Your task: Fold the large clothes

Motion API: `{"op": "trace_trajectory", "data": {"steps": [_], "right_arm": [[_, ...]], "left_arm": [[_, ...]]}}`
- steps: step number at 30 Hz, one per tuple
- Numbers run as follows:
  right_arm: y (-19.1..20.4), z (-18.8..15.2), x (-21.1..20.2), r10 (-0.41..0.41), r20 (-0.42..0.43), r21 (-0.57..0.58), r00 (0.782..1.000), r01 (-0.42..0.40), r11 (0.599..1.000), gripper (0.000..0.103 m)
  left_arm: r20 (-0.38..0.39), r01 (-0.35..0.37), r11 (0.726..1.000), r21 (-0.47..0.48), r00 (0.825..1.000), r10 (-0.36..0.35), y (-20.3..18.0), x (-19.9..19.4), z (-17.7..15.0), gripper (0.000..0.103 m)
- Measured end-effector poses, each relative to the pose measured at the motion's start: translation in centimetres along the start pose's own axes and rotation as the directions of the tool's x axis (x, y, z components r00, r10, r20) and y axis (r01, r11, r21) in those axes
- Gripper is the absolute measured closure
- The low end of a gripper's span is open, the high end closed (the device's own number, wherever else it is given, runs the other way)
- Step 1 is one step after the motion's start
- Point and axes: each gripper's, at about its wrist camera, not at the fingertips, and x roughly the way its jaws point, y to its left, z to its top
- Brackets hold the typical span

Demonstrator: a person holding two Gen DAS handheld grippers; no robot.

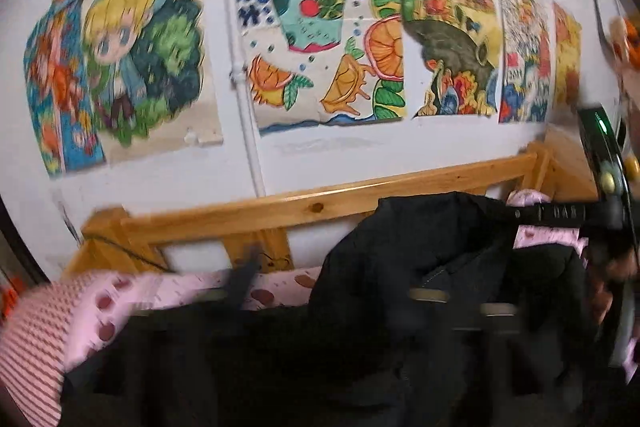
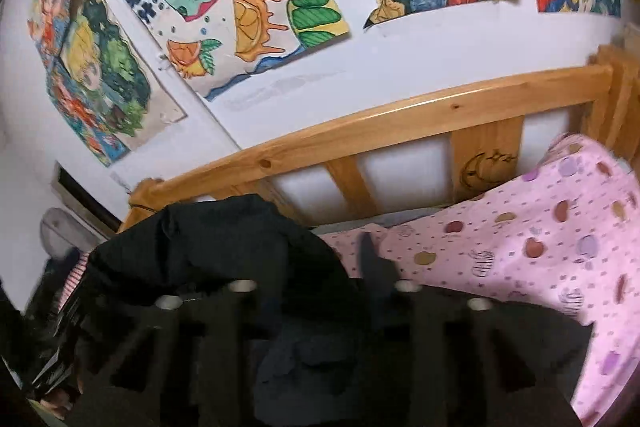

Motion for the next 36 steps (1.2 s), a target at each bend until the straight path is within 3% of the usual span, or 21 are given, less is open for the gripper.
{"op": "trace_trajectory", "data": {"steps": [4,8,13,17,20,22,26,29,32,34,35,36], "right_arm": [[-0.1,-2.8,-2.4,0.068,0.114,-0.014,0.991,-0.067,0.998,0.090],[0.1,-5.0,-5.7,0.067,0.148,-0.085,0.987,-0.054,0.995,0.093],[0.3,-7.7,-8.6,0.042,0.107,-0.173,0.993,-0.023,0.985,0.094],[0.9,-10.4,-8.9,-0.029,0.071,-0.275,0.997,0.047,0.960,0.096],[1.2,-12.1,-8.2,-0.089,0.025,-0.329,0.996,0.092,0.940,0.097],[0.7,-13.1,-7.4,-0.123,-0.004,-0.344,0.992,0.114,0.932,0.097],[-1.1,-14.2,-5.4,-0.133,-0.038,-0.311,0.990,0.115,0.943,0.101],[-1.7,-14.5,-5.5,-0.099,-0.020,-0.289,0.995,0.089,0.953,0.101],[-1.5,-14.7,-7.8,-0.059,0.034,-0.288,0.998,0.067,0.955,0.100],[-0.9,-14.3,-9.9,-0.051,0.087,-0.311,0.995,0.076,0.947,0.098],[-0.7,-13.9,-10.9,-0.040,0.116,-0.315,0.992,0.075,0.946,0.089],[-0.6,-13.4,-11.7,-0.023,0.144,-0.310,0.989,0.067,0.948,0.066]], "left_arm": [[0.067,0.030,0.999,0.030,0.997,-0.032,0.0,-1.5,-1.3,0.094],[0.097,0.079,0.997,-0.012,0.992,-0.077,1.4,-4.1,-2.1,0.095],[0.021,0.065,0.997,0.029,0.998,-0.066,2.7,-5.7,-4.6,0.096],[-0.094,0.054,0.997,0.045,0.994,-0.050,2.4,-5.8,-7.6,0.097],[-0.220,0.016,0.996,0.090,0.976,0.004,1.4,-4.8,-10.0,0.097],[-0.262,0.000,0.991,0.131,0.965,0.035,0.7,-3.9,-11.3,0.097],[-0.296,-0.024,0.987,0.161,0.953,0.072,0.2,-2.4,-12.4,0.097],[-0.264,-0.050,0.986,0.159,0.960,0.091,0.2,-3.2,-11.9,0.094],[-0.195,-0.036,0.990,0.138,0.979,0.063,0.2,-5.5,-10.8,0.093],[-0.131,-0.036,0.990,0.139,0.990,0.054,0.1,-7.1,-10.2,0.089],[-0.104,-0.035,0.991,0.131,0.993,0.049,0.1,-7.8,-9.9,0.087],[-0.080,-0.032,0.992,0.118,0.996,0.042,0.1,-8.5,-9.7,0.081]]}}
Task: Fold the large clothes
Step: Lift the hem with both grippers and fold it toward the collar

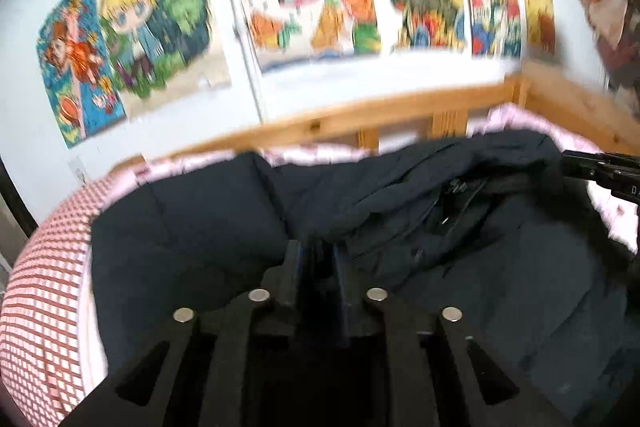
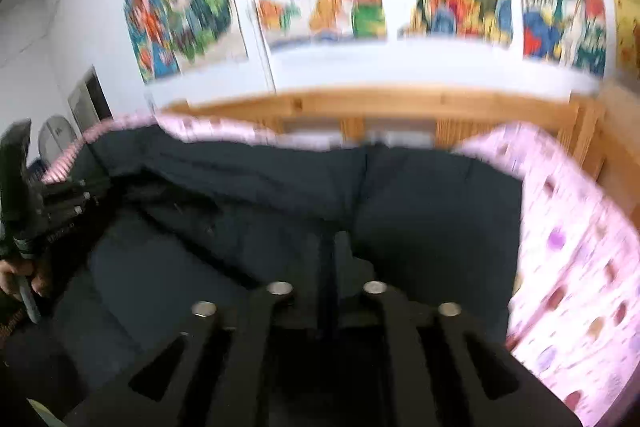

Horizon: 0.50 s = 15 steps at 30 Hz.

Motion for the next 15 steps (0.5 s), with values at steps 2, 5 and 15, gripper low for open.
{"op": "trace_trajectory", "data": {"steps": [2,5,15], "right_arm": [[-0.5,1.6,-1.3,0.048,0.075,0.050,0.996,-0.052,0.997,0.023],[-1.3,3.0,-1.6,0.128,0.146,0.134,0.981,-0.148,0.980,0.021],[2.5,5.0,7.9,0.231,-0.054,0.115,0.971,-0.224,0.968,0.053]], "left_arm": [[0.041,0.000,0.999,-0.045,0.999,0.001,0.3,-1.3,0.5,0.057],[0.102,-0.018,0.993,-0.121,0.994,0.030,1.0,-2.2,1.8,0.022],[0.049,0.194,0.963,-0.187,0.981,-0.188,0.0,4.0,5.2,0.056]]}}
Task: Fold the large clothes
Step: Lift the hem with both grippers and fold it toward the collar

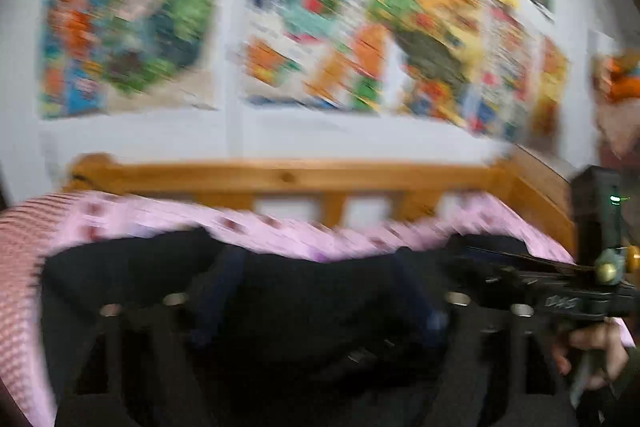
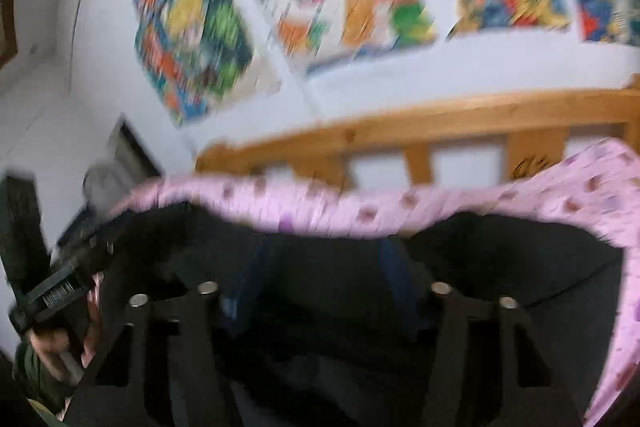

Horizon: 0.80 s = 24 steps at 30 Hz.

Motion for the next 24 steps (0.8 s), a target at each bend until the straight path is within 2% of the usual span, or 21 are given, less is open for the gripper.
{"op": "trace_trajectory", "data": {"steps": [3,7,9,11,15,24], "right_arm": [[0.2,-2.7,0.4,-0.002,-0.019,-0.059,1.000,0.001,0.998,0.053],[-0.4,-4.7,0.9,-0.048,-0.108,-0.112,0.993,0.035,0.993,0.057],[-0.6,-4.9,1.4,-0.063,-0.150,-0.133,0.987,0.043,0.990,0.057],[-0.4,-5.2,2.0,-0.074,-0.171,-0.153,0.983,0.048,0.987,0.057],[-0.5,-6.3,3.0,-0.088,-0.167,-0.175,0.982,0.058,0.983,0.057],[-0.6,-7.4,6.6,-0.162,-0.180,-0.204,0.970,0.124,0.971,0.057]], "left_arm": [[-0.114,0.104,0.994,0.023,0.988,-0.100,0.1,2.4,-2.6,0.070],[-0.184,0.087,0.984,0.156,0.981,-0.057,-0.7,3.4,-4.9,0.078],[-0.273,0.075,0.970,0.232,0.962,-0.009,-1.6,4.7,-5.6,0.078],[-0.304,0.055,0.963,0.263,0.952,0.029,-2.0,5.5,-6.1,0.078],[-0.336,0.031,0.963,0.267,0.940,0.063,-2.3,7.1,-7.0,0.078],[-0.313,-0.037,0.950,0.311,0.939,0.139,-2.7,9.7,-8.5,0.079]]}}
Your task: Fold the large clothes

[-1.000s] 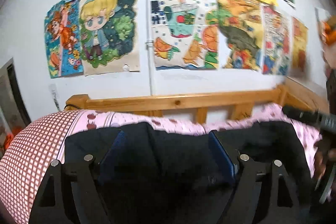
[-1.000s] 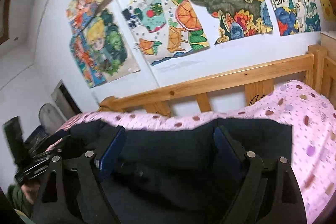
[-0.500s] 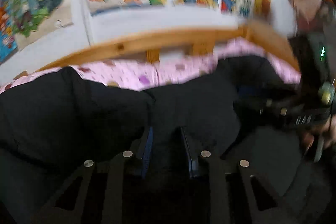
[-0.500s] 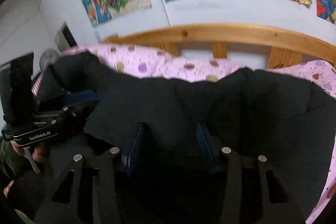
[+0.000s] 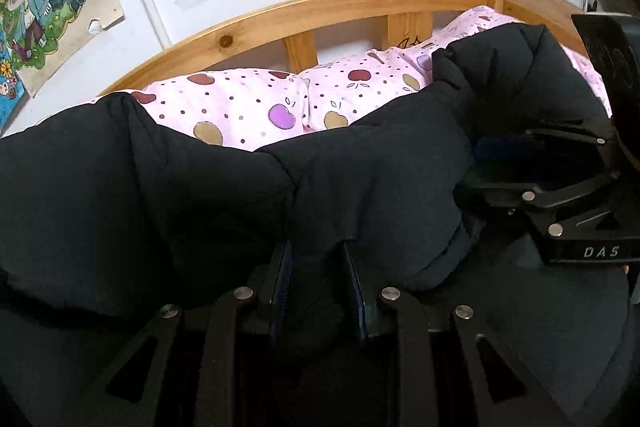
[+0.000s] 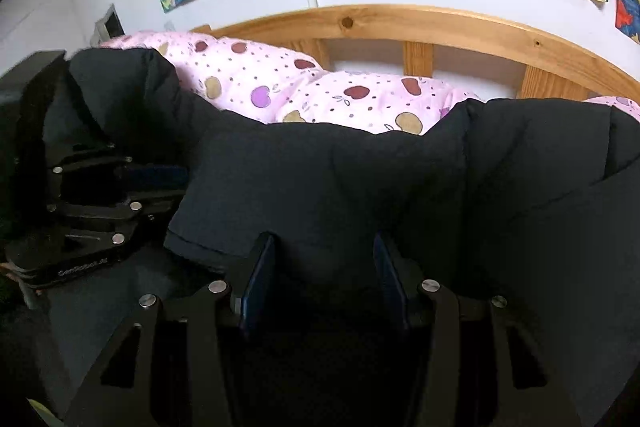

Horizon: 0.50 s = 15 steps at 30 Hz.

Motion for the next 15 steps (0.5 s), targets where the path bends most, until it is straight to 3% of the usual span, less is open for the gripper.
{"op": "trace_trajectory", "data": {"steps": [4,8,10,12,15], "right_arm": [[0.3,-0.1,-0.8,0.002,0.031,-0.003,1.000,-0.002,1.000,0.056],[-0.2,-0.7,-3.5,0.054,0.110,0.018,0.992,-0.056,0.998,0.052],[-0.1,-0.9,-5.1,0.018,0.154,0.028,0.988,-0.022,0.999,0.051],[0.3,-1.1,-6.6,-0.036,0.197,0.024,0.980,0.032,0.999,0.036],[1.1,-1.4,-8.8,-0.083,0.243,0.015,0.966,0.081,0.997,0.030]], "left_arm": [[0.078,0.001,1.000,0.011,0.997,-0.002,0.0,-2.0,-0.4,0.079],[0.181,0.066,0.997,-0.047,0.982,-0.056,1.1,-5.1,-0.7,0.074],[0.216,0.072,0.994,-0.083,0.975,-0.053,1.4,-6.5,-0.9,0.066],[0.254,0.058,0.990,-0.127,0.967,-0.024,1.8,-7.8,-1.2,0.038],[0.320,0.056,0.982,-0.181,0.947,0.005,2.1,-9.8,-2.0,0.021]]}}
